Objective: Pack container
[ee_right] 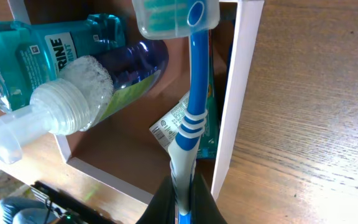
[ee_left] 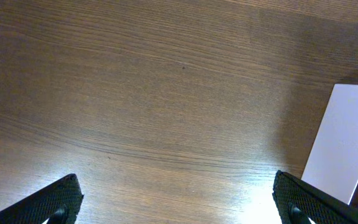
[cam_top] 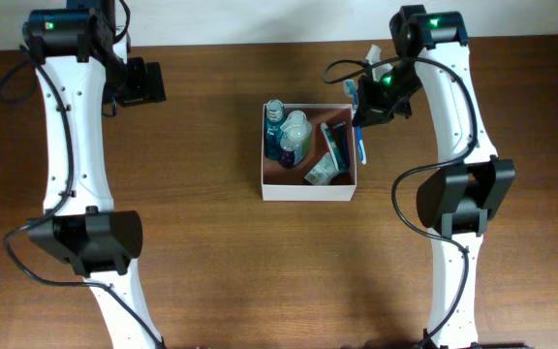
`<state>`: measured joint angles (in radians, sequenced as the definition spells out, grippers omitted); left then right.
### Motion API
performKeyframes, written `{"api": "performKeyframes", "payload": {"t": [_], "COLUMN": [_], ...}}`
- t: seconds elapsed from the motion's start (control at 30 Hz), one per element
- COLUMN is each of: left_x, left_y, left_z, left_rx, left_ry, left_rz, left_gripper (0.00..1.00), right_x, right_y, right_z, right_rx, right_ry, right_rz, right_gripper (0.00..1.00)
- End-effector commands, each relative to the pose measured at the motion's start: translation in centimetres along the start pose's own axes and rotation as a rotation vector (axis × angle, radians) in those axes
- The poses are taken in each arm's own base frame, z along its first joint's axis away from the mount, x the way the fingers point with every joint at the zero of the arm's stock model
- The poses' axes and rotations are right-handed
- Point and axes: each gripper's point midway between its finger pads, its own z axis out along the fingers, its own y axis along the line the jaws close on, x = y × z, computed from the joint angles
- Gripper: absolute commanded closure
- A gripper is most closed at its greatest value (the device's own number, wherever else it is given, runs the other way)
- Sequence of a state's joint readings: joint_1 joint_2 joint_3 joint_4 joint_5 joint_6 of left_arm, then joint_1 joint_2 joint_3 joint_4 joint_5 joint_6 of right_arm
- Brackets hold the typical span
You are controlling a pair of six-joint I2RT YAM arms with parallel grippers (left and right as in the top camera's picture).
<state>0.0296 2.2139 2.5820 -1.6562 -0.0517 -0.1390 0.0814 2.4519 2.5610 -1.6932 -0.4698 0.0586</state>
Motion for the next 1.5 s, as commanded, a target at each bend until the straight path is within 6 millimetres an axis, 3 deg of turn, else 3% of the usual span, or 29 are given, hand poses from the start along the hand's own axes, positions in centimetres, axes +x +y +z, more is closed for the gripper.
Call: {"api": "performKeyframes", "payload": {"t": [0.0,0.17,0.3,0.43,0.7,0.93,1.13,1.47], "left_x": [0.0,0.0,0.0,0.0,0.0,0.0,0.0,0.0], "left_y": [0.0,0.0,0.0,0.0,0.0,0.0,0.0,0.0], "left_z": [-0.9,-0.9,-0.9,-0.9,-0.9,-0.9,-0.9,-0.9], "left_rx": [0.01,0.009,0.01,0.01,0.01,0.009,0.01,0.01], "left_ry": [-0.019,-0.018,-0.019,-0.019,-0.019,-0.018,-0.019,-0.019], "left_rz": [-0.008,-0.008,-0.008,-0.008,-0.008,-0.008,-0.008,-0.008], "left_gripper": [0.01,0.0,0.01,0.01,0.01,0.01,0.01,0.01], "right_x": [0.7,2.1,3.5,3.2,2.5,2.2,2.0,1.8], "right_y": [2.7,4.7,7.6,5.4,5.9,6.7,7.1,5.4], "right_z": [-3.4,-5.8,-5.5,-5.2,-5.1,-3.7,-1.2,2.9], "right_rx": [-0.009,0.075,0.126,0.444,0.426,0.336,0.308,0.337], "right_ry": [-0.079,-0.149,-0.165,-0.305,-0.363,-0.365,-0.327,-0.284], "right_rz": [-0.025,0.0,-0.008,0.239,0.32,0.494,0.498,0.534], "right_gripper": [0.96,0.96,0.96,0.96,0.96,0.96,0.96,0.94]}}
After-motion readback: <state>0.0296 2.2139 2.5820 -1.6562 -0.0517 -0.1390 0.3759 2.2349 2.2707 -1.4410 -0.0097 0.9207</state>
